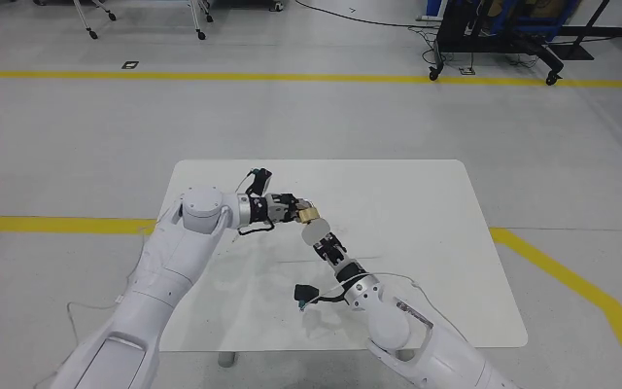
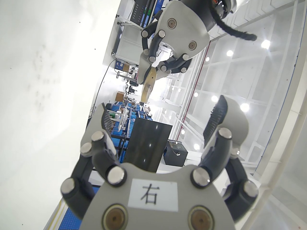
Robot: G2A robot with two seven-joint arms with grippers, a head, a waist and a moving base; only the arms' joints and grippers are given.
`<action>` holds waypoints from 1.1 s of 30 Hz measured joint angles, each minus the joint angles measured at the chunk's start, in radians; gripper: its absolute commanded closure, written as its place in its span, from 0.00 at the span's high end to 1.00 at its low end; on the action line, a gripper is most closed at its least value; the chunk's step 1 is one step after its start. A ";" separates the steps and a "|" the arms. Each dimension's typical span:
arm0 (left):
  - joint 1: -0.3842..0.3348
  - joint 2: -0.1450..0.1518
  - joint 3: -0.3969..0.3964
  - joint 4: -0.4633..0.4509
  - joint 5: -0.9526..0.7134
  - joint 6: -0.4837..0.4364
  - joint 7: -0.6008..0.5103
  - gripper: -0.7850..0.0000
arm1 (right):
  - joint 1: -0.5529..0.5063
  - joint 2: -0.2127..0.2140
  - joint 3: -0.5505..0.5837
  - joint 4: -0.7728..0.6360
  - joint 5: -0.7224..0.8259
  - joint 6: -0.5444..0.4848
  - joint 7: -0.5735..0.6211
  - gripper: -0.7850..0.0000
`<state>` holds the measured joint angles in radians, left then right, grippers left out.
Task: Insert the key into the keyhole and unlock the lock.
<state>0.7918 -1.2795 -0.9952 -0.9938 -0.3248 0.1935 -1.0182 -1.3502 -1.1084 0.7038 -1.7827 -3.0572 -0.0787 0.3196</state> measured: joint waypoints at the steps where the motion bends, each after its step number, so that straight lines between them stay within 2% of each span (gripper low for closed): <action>1: -0.002 -0.003 0.001 0.007 -0.014 0.013 0.015 0.00 | 0.000 0.000 0.000 0.000 0.000 0.000 0.000 1.00; 8: -0.005 -0.024 0.002 0.042 -0.104 0.039 0.121 0.00 | -0.001 0.000 0.000 -0.003 0.002 0.002 -0.002 1.00; 10: -0.004 -0.025 -0.001 0.044 -0.113 0.016 0.126 0.00 | -0.010 0.001 0.023 -0.019 0.058 0.057 -0.058 1.00; 11: -0.003 -0.025 -0.004 0.045 -0.117 0.007 0.126 0.00 | -0.014 0.003 0.043 -0.015 0.113 0.101 -0.111 1.00; 13: 0.000 -0.025 -0.010 0.048 -0.126 -0.012 0.120 0.00 | -0.023 0.012 0.100 0.008 0.313 0.205 -0.297 1.00; 15: 0.002 -0.024 -0.013 0.047 -0.123 -0.031 0.111 0.00 | -0.022 0.022 0.165 0.059 0.574 0.243 -0.535 1.00; 17: 0.004 -0.022 -0.015 0.044 -0.117 -0.044 0.104 0.00 | -0.011 0.030 0.216 0.122 0.798 0.191 -0.754 1.00; 18: 0.006 -0.022 -0.016 0.044 -0.116 -0.048 0.101 0.00 | 0.004 0.035 0.242 0.168 0.919 0.120 -0.875 1.00; 21: 0.006 -0.021 -0.016 0.043 -0.115 -0.048 0.091 0.00 | 0.053 0.035 0.261 0.259 1.123 -0.082 -1.094 1.00; 24: -0.011 -0.023 0.002 0.058 -0.105 -0.001 0.034 0.00 | 0.098 0.031 0.253 0.354 1.248 -0.252 -1.278 1.00; 26: -0.023 -0.024 0.014 0.069 -0.093 0.026 0.016 0.00 | 0.098 0.031 0.253 0.354 1.252 -0.266 -1.299 1.00; 33: -0.024 -0.024 0.014 0.069 -0.093 0.027 0.017 0.00 | 0.096 0.031 0.254 0.346 1.244 -0.239 -1.273 1.00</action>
<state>0.7679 -1.3037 -0.9811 -0.9244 -0.4174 0.2205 -1.0009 -1.2541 -1.0771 0.9575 -1.4369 -1.8136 -0.3172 -0.9531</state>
